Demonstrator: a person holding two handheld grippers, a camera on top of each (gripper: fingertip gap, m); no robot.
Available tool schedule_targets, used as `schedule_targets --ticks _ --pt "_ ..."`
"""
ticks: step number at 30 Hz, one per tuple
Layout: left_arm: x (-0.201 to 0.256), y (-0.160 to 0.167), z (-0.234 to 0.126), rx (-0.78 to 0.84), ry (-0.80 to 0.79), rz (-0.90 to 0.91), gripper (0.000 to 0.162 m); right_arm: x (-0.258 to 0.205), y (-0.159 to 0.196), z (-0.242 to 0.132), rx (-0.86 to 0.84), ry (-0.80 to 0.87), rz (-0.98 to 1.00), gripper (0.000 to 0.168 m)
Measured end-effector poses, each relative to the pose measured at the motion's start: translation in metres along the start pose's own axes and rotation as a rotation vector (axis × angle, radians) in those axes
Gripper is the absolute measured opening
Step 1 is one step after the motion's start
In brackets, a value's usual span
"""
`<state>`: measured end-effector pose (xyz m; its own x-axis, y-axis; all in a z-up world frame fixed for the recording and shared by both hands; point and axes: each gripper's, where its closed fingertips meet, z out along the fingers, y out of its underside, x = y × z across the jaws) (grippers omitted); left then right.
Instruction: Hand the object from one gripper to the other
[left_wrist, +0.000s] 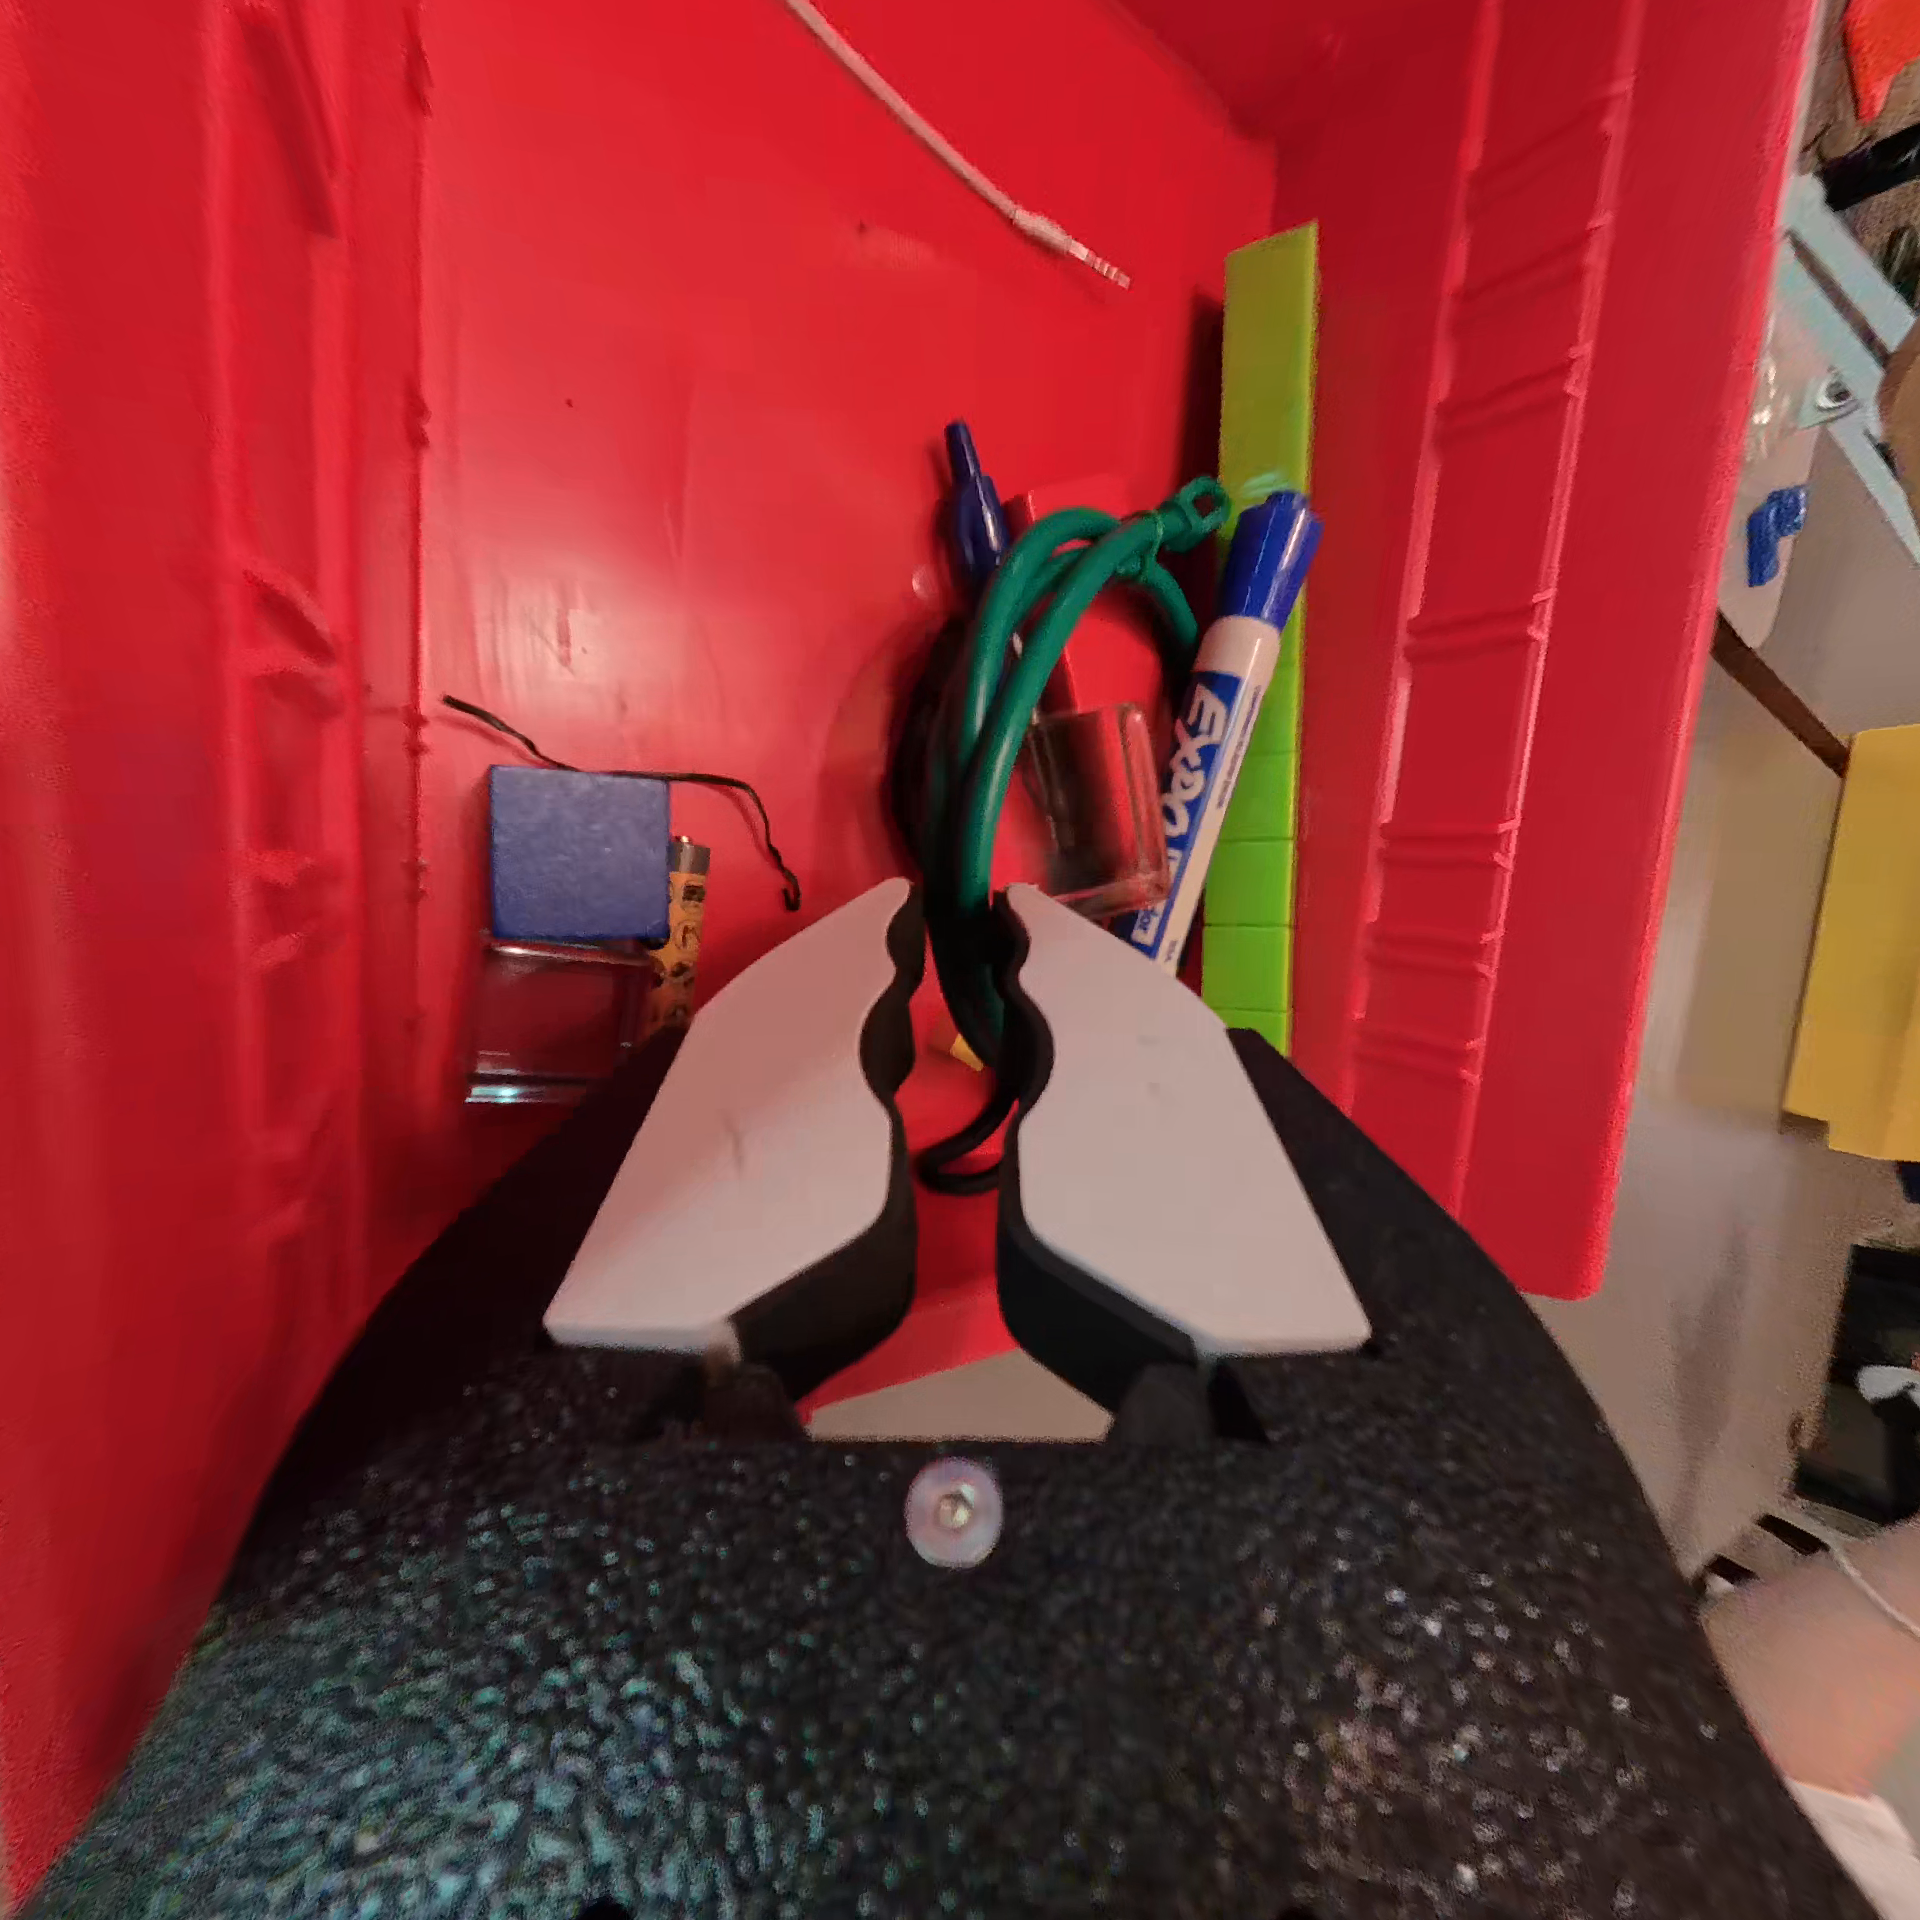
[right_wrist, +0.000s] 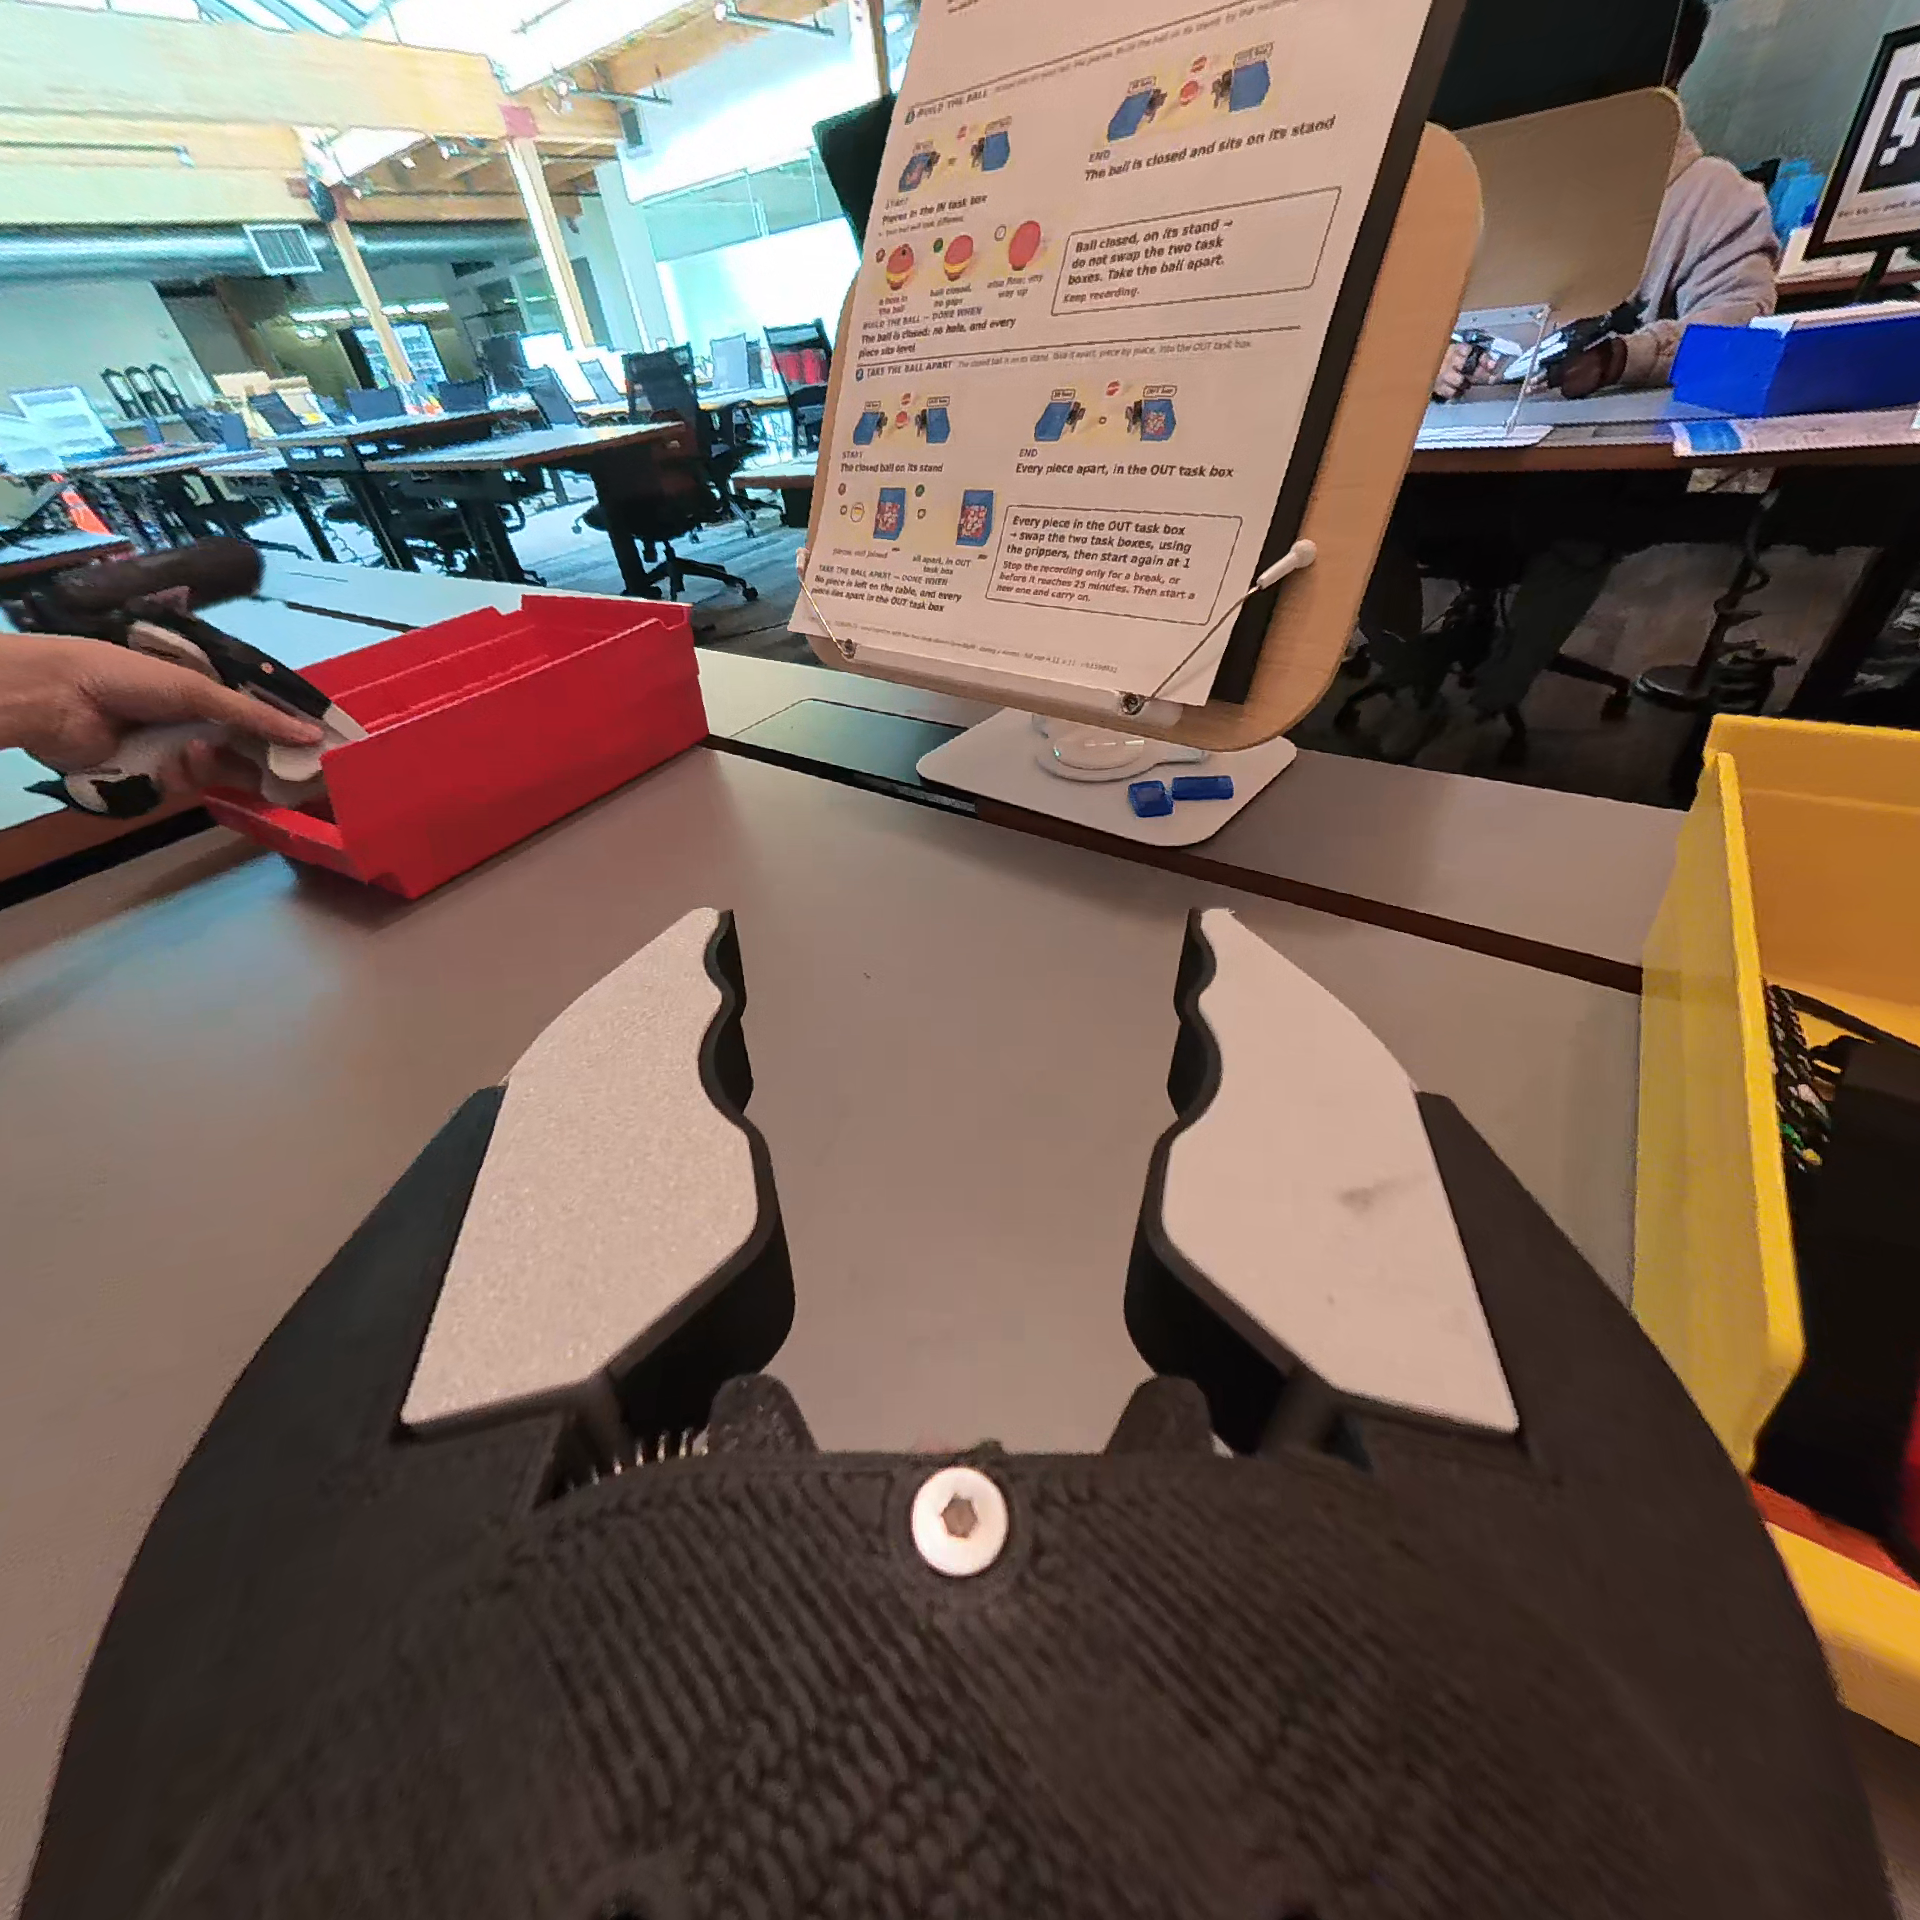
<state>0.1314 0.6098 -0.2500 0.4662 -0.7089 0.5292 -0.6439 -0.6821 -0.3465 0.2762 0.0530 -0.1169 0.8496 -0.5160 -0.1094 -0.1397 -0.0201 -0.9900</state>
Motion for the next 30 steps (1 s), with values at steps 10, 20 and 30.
schedule_targets --ticks 10,20,30 --pt "0.023 -0.037 -0.048 0.266 -0.236 0.439 0.01 0.003 -0.009 -0.008 0.009 0.02 -0.04 0.079" --pt "0.113 -0.07 -0.141 0.724 -0.284 0.649 0.01 -0.026 -0.02 -0.008 0.032 -0.033 -0.084 0.079" --pt "0.272 0.021 -0.173 0.891 0.3 0.697 0.01 -0.121 -0.02 0.013 0.091 -0.294 -0.011 0.077"
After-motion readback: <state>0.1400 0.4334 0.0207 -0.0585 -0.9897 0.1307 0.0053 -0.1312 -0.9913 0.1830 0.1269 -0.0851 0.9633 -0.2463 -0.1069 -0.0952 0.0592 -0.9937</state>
